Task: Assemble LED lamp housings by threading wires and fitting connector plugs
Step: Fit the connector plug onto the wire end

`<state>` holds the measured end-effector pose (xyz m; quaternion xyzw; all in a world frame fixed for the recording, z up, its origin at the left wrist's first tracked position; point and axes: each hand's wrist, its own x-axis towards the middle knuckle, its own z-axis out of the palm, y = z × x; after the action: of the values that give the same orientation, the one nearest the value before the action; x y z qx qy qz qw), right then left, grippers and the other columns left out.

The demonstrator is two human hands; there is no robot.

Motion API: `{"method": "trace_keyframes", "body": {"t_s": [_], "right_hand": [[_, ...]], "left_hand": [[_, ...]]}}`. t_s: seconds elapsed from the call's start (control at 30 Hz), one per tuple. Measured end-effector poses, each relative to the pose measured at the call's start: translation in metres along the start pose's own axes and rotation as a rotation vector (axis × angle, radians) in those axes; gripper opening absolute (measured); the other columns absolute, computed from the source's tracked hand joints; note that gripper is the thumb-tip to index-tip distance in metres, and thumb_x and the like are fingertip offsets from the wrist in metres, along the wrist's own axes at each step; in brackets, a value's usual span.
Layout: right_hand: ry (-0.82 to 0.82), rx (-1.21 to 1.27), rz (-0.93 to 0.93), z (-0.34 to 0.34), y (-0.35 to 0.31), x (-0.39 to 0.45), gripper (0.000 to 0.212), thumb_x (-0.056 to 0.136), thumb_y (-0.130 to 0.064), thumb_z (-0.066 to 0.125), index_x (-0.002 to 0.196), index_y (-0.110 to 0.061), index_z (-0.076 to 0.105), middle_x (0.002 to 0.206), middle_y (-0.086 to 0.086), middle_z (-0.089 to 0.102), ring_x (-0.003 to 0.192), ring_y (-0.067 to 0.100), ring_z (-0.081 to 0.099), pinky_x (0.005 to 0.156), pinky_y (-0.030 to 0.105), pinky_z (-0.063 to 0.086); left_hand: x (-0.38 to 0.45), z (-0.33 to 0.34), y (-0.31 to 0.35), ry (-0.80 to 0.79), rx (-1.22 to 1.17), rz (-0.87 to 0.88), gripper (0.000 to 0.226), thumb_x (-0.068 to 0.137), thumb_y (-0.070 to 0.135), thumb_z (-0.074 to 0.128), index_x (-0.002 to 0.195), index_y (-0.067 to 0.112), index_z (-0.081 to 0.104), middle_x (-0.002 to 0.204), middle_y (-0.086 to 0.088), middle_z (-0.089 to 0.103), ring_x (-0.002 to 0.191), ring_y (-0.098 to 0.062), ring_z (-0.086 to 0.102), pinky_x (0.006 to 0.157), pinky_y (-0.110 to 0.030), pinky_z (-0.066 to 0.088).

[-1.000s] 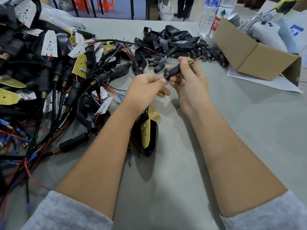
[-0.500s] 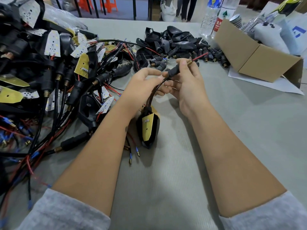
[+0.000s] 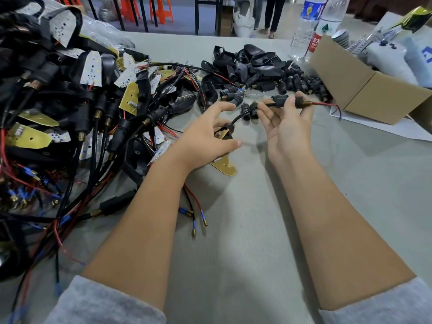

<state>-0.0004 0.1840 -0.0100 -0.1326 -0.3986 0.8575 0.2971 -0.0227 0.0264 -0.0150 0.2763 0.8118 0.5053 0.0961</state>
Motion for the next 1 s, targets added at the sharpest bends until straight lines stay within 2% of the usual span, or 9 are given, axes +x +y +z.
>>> {"method": "trace_keyframes", "body": {"t_s": [0.13,0.27,0.33,0.4,0.47,0.63,0.8,0.93,1.0], "right_hand": [[0.021,0.023,0.016,0.001,0.001,0.002,0.013,0.106,-0.017,0.039,0.118,-0.02,0.036,0.084,0.014,0.063,0.074,0.023,0.067,0.083,0.034,0.056],[-0.002,-0.009,0.097,0.0,0.003,0.0,0.029,0.099,-0.01,0.053,0.126,-0.001,0.043,0.091,0.015,0.063,0.073,0.021,0.067,0.073,0.028,0.059],[-0.065,-0.107,0.17,0.002,0.005,-0.005,0.04,0.097,-0.01,0.057,0.132,0.006,0.046,0.099,0.016,0.063,0.076,0.02,0.065,0.067,0.024,0.058],[-0.138,-0.166,0.214,0.004,0.007,-0.01,0.045,0.095,-0.01,0.061,0.136,-0.001,0.044,0.107,0.016,0.063,0.078,0.019,0.063,0.06,0.023,0.056],[-0.19,-0.197,0.23,0.004,0.008,-0.011,0.051,0.093,-0.011,0.063,0.138,-0.012,0.038,0.111,0.015,0.065,0.079,0.019,0.064,0.058,0.025,0.055],[-0.143,-0.094,0.226,0.003,0.005,-0.006,0.035,0.103,-0.034,0.044,0.132,-0.013,0.043,0.101,0.007,0.069,0.082,0.019,0.067,0.068,0.03,0.056],[-0.051,0.059,0.155,-0.005,-0.003,0.002,0.02,0.106,-0.032,0.037,0.112,-0.016,0.047,0.089,0.008,0.068,0.067,0.018,0.065,0.063,0.027,0.056],[0.006,-0.058,0.094,-0.007,-0.005,0.002,0.019,0.105,-0.034,0.039,0.098,-0.02,0.051,0.076,0.003,0.068,0.062,0.016,0.063,0.058,0.024,0.052],[0.006,-0.098,0.094,-0.008,-0.005,0.002,0.021,0.105,-0.035,0.039,0.099,-0.021,0.052,0.077,0.004,0.069,0.063,0.016,0.063,0.058,0.024,0.052]], "left_hand": [[0.004,0.001,-0.003,0.031,-0.079,-0.007,0.046,0.09,0.028,0.069,0.132,0.032,0.049,0.119,0.002,0.064,0.114,-0.008,0.058,0.102,-0.026,0.044],[0.006,0.009,-0.001,0.135,-0.171,0.025,0.043,0.091,0.025,0.068,0.131,0.025,0.052,0.112,0.013,0.062,0.106,0.01,0.057,0.093,-0.017,0.046],[0.006,0.013,-0.001,0.215,-0.222,0.046,0.048,0.089,0.02,0.071,0.131,0.025,0.049,0.114,0.013,0.063,0.11,0.005,0.058,0.1,-0.028,0.048],[0.006,0.015,0.0,0.257,-0.185,0.081,0.058,0.085,0.016,0.075,0.135,0.025,0.046,0.124,0.005,0.062,0.121,-0.004,0.055,0.109,-0.037,0.042],[0.006,0.015,0.0,0.27,-0.146,0.103,0.068,0.081,0.014,0.078,0.138,0.026,0.044,0.125,0.009,0.061,0.123,0.001,0.052,0.11,-0.03,0.039],[0.003,0.017,0.001,0.221,-0.096,0.142,0.073,0.075,0.012,0.082,0.137,0.027,0.047,0.129,0.013,0.06,0.122,0.009,0.049,0.104,-0.016,0.037],[0.002,0.015,0.0,0.203,0.133,0.113,0.071,0.073,0.037,0.082,0.134,0.045,0.046,0.118,0.017,0.062,0.09,0.009,0.056,0.076,0.0,0.035],[0.0,0.016,0.0,0.179,0.156,0.078,0.052,0.083,0.047,0.072,0.13,0.038,0.052,0.095,0.028,0.056,0.08,0.004,0.054,0.077,-0.007,0.041],[0.001,0.015,0.001,0.173,0.056,0.033,0.025,0.095,0.043,0.058,0.116,0.03,0.061,0.086,0.01,0.066,0.073,-0.006,0.059,0.078,-0.031,0.056]]}}
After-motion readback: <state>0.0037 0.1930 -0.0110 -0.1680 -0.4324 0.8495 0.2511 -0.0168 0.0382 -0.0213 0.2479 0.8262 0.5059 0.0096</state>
